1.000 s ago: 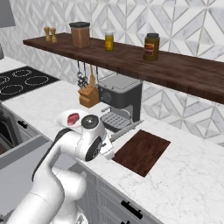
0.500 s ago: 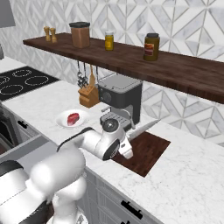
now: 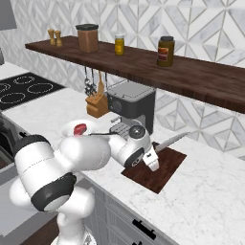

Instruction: Pick up the knife from the drawer and place it on the cutting board. Then place the meat from the plate to the cutting board.

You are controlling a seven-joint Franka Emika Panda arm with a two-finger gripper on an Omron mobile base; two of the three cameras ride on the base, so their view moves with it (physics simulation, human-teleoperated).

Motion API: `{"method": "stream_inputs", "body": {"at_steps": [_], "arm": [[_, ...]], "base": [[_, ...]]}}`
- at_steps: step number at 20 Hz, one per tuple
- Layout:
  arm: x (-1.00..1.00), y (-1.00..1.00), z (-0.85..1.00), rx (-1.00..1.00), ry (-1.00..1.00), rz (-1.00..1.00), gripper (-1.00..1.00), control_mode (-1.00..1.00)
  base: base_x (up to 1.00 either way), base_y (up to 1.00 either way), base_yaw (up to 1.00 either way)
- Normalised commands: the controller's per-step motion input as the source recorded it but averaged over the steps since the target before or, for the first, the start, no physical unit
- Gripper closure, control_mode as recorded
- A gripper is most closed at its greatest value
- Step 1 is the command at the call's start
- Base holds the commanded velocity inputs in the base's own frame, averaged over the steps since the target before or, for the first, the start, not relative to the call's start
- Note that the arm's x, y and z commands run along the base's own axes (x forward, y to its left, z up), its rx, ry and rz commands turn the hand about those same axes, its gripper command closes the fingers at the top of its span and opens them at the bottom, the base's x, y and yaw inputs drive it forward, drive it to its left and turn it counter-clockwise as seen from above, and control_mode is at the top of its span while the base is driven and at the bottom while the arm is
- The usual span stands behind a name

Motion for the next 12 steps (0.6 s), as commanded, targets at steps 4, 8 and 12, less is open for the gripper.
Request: {"method": "stream_inputs", "body": {"at_steps": [4,8,12], "arm": [[0.19,-0.24,-0.46,0.01,0.0,0.02,1.0,-1.0],[0.22,-0.18,-0.37,0.01,0.0,0.01,1.0,-1.0],[0.1,0.0,-0.18,0.0,0.0,0.02,-1.0,-1.0]], "base": [[0.0,0.0,0.0],[0.0,0.0,0.0],[0.0,0.0,0.0]]}}
